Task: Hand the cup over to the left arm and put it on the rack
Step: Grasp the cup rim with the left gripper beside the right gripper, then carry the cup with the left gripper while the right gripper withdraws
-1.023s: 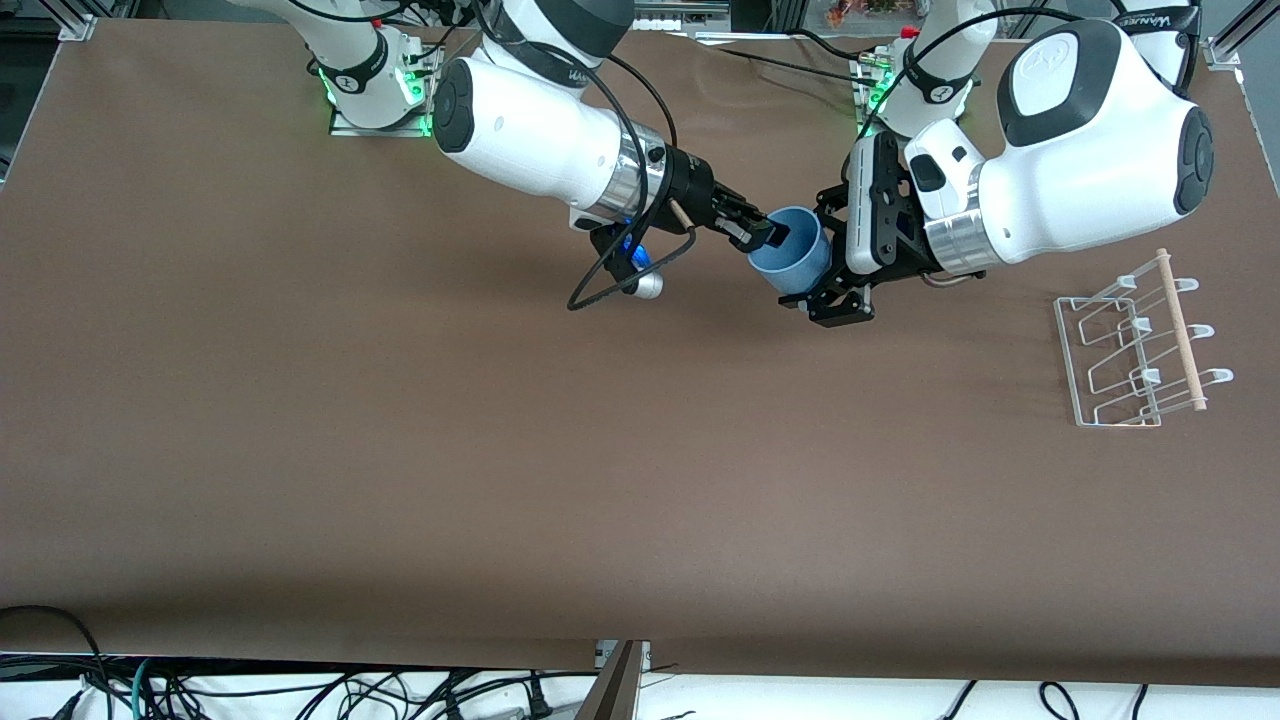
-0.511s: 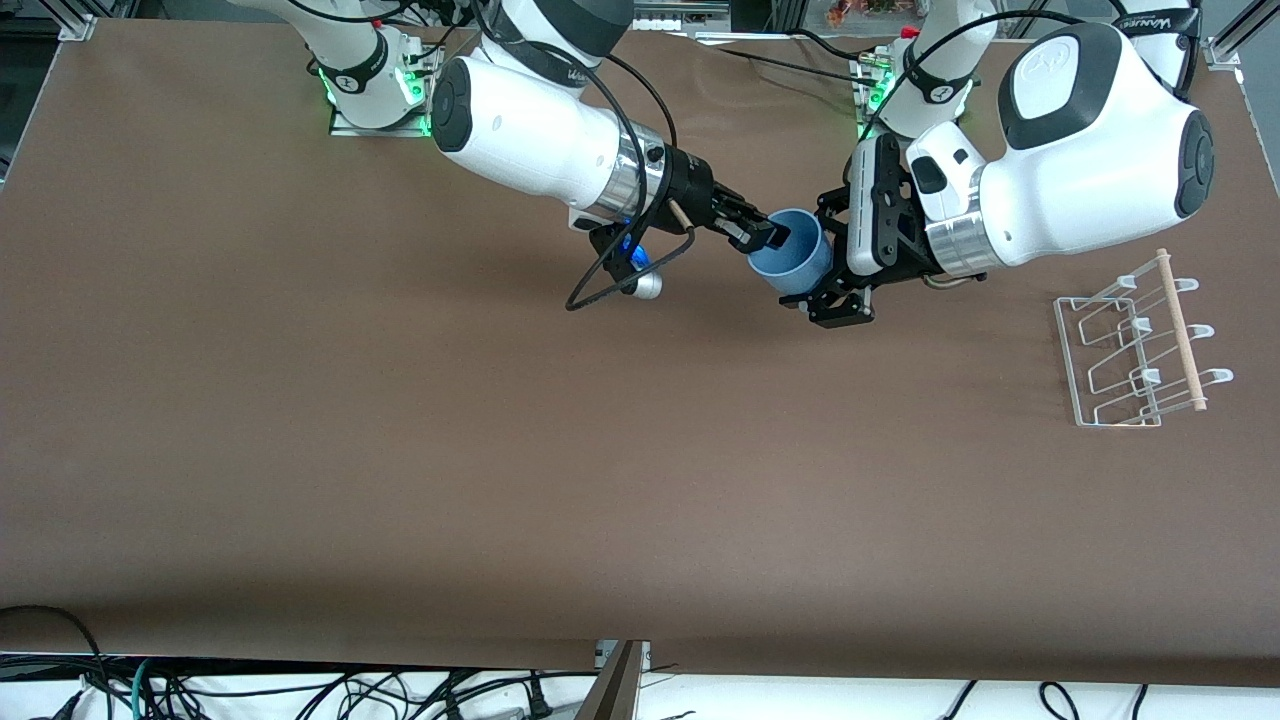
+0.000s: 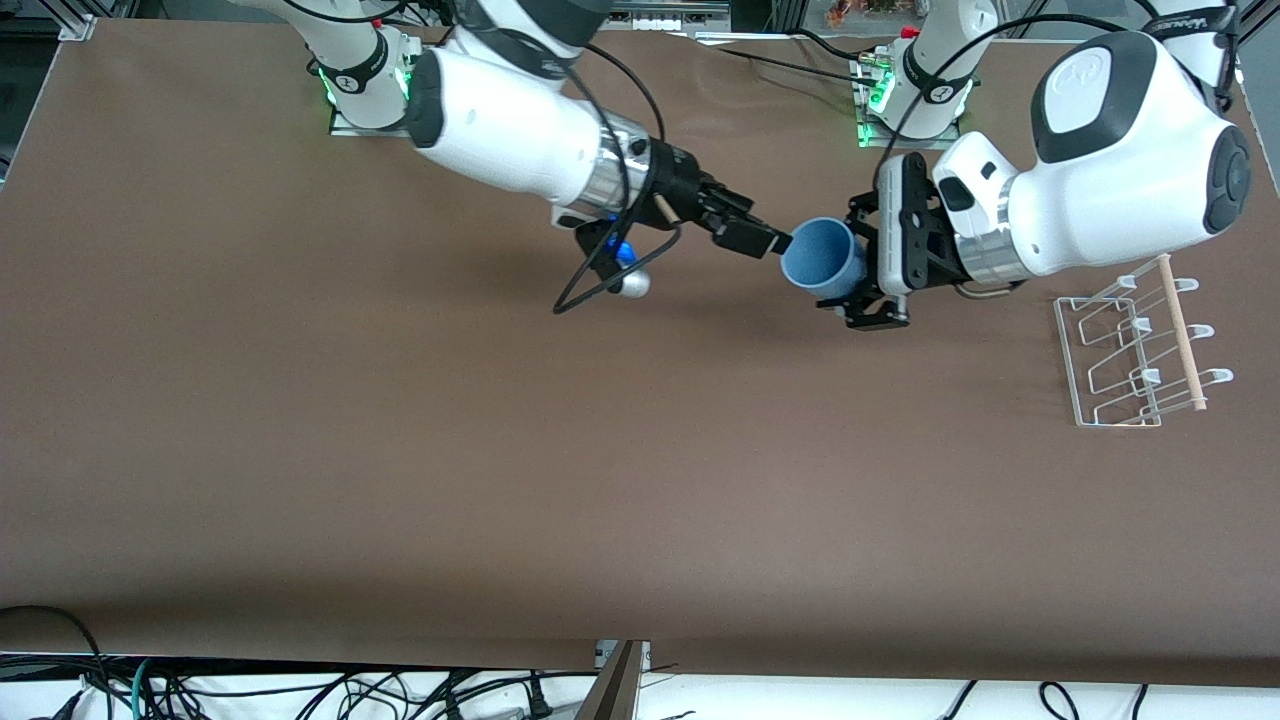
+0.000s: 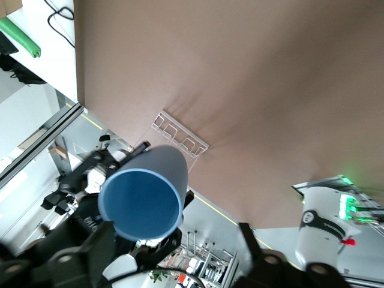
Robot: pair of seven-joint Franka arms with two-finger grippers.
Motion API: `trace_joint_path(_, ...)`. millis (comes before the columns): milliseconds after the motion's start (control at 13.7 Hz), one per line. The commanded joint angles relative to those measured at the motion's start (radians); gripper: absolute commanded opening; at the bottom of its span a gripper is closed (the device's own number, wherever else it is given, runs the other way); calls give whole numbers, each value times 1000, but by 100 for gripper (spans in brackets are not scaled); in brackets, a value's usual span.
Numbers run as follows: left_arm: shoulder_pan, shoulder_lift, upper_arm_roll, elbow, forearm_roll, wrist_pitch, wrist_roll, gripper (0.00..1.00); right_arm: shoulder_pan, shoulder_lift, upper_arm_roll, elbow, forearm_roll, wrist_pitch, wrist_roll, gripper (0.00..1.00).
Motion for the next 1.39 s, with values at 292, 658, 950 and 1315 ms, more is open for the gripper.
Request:
trace_joint_path(292, 59, 16, -4, 8, 373, -107, -305, 4, -141, -169, -107, -2, -180, -405, -73, 98)
trace_joint_path(658, 59, 105, -4, 12, 769, -288, -439, 6, -143, -241, -388, -8, -211, -752, -407, 98)
trace_joint_path(950, 41, 210, -10, 3, 1091, -429, -545, 0, -141, -289, -517, -33, -355, -841, -619, 98)
trace_joint_path(1315, -47, 291, -14, -143, 1522, -511, -758, 0, -154, -351, -525, -209, -535, -779, -824, 98)
